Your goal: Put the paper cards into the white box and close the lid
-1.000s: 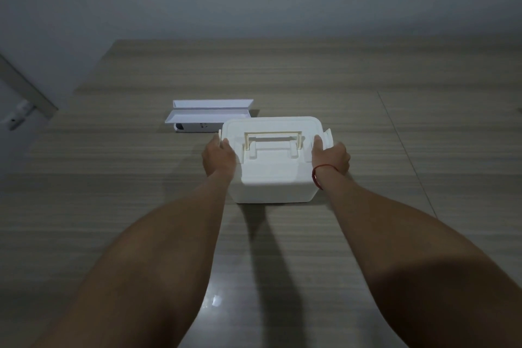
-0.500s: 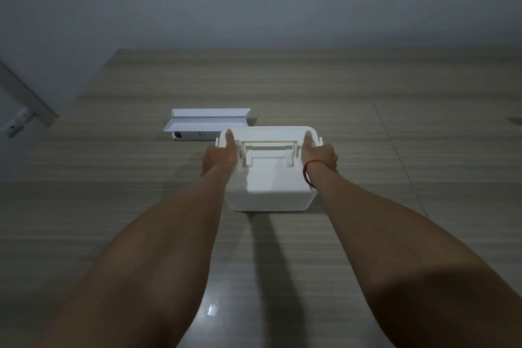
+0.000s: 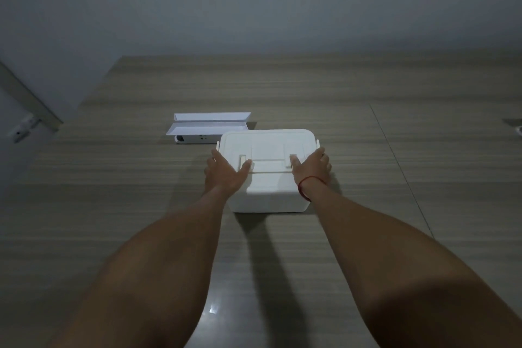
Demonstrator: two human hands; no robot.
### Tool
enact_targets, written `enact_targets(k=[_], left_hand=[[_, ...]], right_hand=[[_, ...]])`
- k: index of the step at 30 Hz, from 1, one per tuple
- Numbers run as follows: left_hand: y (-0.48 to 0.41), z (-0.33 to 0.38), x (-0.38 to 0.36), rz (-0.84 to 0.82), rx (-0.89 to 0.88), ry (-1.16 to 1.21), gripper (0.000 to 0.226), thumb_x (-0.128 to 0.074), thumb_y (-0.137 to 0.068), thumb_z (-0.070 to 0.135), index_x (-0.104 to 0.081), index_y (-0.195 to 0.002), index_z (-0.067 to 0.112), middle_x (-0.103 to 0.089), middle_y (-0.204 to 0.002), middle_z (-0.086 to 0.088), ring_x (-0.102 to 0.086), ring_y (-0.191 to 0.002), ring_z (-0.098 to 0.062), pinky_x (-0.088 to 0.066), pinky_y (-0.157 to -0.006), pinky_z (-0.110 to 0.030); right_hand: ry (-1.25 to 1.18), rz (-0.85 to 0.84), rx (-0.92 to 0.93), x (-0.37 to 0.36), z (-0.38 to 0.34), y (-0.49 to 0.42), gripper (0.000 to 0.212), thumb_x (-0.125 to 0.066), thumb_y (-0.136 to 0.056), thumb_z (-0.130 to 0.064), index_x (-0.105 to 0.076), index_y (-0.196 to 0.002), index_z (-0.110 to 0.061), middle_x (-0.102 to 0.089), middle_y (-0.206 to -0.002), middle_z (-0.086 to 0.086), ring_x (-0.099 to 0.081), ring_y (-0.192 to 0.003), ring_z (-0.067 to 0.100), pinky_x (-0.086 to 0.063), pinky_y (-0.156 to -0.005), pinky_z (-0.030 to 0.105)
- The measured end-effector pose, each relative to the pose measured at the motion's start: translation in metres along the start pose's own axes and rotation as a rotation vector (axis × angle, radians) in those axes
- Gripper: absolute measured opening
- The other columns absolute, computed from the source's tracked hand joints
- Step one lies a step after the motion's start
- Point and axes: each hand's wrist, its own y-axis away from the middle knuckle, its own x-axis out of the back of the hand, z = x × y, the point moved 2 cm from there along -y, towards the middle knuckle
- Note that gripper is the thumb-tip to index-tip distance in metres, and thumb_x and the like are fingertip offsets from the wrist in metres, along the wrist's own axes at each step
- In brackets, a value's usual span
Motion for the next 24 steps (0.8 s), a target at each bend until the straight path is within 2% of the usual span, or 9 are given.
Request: enact_targets(k=[4,9,13,16,18,21,24], left_hand=[[-0.012,0.003,-0.003,0.044,-0.018,0.001,0.101,-0.059,-0.08,0.06,-0.016,-0.15,0.002,-0.031,-0.151,-0.02,-0.033,-0.138,-0.039,-0.035,-0.111,-0.047],[-0.048,0.014,-0.008,0.047,-0.045,0.025,0.103,-0.061,-0.079,0.061,-0.016,-0.151,0.003,-0.033,-0.15,-0.02,-0.034,-0.139,-0.038,-0.034,-0.112,-0.047],[-0.06,0.02,-0.011,0.06,-0.064,0.036,0.103,-0.06,-0.081,0.059,-0.01,-0.153,0.003,-0.026,-0.156,-0.018,-0.026,-0.144,-0.035,-0.029,-0.114,-0.045],[-0.054,0.022,-0.008,0.06,-0.054,0.022,0.099,-0.057,-0.085,0.055,-0.007,-0.153,0.002,-0.023,-0.157,-0.017,-0.023,-0.145,-0.035,-0.028,-0.114,-0.045],[-0.047,0.023,-0.006,0.058,-0.08,-0.006,0.092,-0.051,-0.091,0.049,-0.004,-0.153,0.001,-0.013,-0.161,-0.016,-0.017,-0.148,-0.034,-0.025,-0.117,-0.045],[-0.02,0.017,-0.007,0.04,-0.205,-0.112,0.078,-0.038,-0.098,0.042,-0.006,-0.153,-0.002,-0.003,-0.163,-0.017,-0.001,-0.152,-0.03,-0.013,-0.123,-0.043],[0.01,0.007,-0.013,0.026,-0.306,-0.187,0.07,-0.03,-0.1,0.041,-0.012,-0.153,-0.001,-0.005,-0.163,-0.016,0.001,-0.152,-0.028,-0.007,-0.123,-0.041]], right_hand=[[-0.003,0.062,0.015,-0.004,-0.002,-0.012,0.077,-0.06,-0.087,-0.043,-0.028,-0.143,-0.001,-0.036,-0.148,0.018,-0.035,-0.136,0.034,-0.035,-0.107,0.042],[0.023,0.09,0.032,-0.012,-0.016,-0.043,0.081,-0.058,-0.088,-0.045,-0.024,-0.146,0.0,-0.034,-0.149,0.018,-0.034,-0.136,0.035,-0.032,-0.109,0.042],[0.045,0.117,0.025,-0.016,-0.023,-0.057,0.081,-0.057,-0.088,-0.047,-0.024,-0.147,-0.001,-0.035,-0.149,0.017,-0.035,-0.136,0.035,-0.033,-0.108,0.044],[0.063,0.076,0.034,-0.013,-0.022,-0.054,0.083,-0.053,-0.09,-0.048,-0.018,-0.15,-0.002,-0.03,-0.153,0.016,-0.031,-0.139,0.034,-0.031,-0.11,0.045],[0.098,0.032,0.058,-0.008,-0.02,-0.049,0.082,-0.047,-0.092,-0.05,-0.014,-0.151,-0.002,-0.024,-0.156,0.015,-0.028,-0.141,0.033,-0.027,-0.113,0.044],[0.169,-0.001,0.13,0.001,-0.011,-0.025,0.075,-0.039,-0.095,-0.05,-0.02,-0.15,-0.003,-0.018,-0.159,0.015,-0.022,-0.146,0.031,-0.023,-0.118,0.044],[0.244,-0.028,0.252,0.009,0.005,0.008,0.067,-0.032,-0.098,-0.047,-0.024,-0.149,-0.004,-0.009,-0.162,0.013,-0.009,-0.15,0.028,-0.016,-0.121,0.042]])
